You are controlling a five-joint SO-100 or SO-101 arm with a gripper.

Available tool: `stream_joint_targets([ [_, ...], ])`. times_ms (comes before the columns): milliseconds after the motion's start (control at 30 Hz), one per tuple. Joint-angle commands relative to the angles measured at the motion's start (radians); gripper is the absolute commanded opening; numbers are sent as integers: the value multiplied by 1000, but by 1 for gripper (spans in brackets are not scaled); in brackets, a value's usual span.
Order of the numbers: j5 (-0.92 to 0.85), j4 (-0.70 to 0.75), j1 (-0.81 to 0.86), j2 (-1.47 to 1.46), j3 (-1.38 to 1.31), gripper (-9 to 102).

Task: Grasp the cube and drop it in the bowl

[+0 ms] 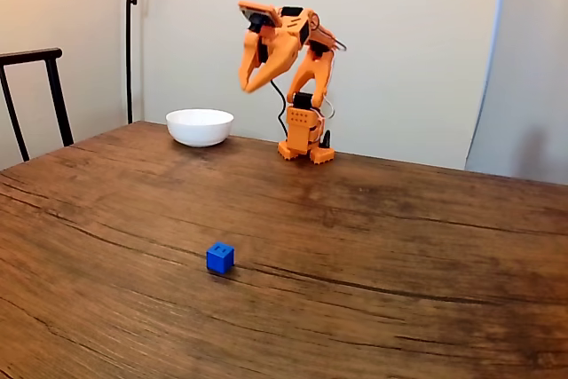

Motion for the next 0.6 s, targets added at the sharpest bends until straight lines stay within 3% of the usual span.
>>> stream_joint_targets([
  [0, -3, -75, -17, -97, -97, 0],
  [567, -84, -357, -89, -515, -268, 0],
])
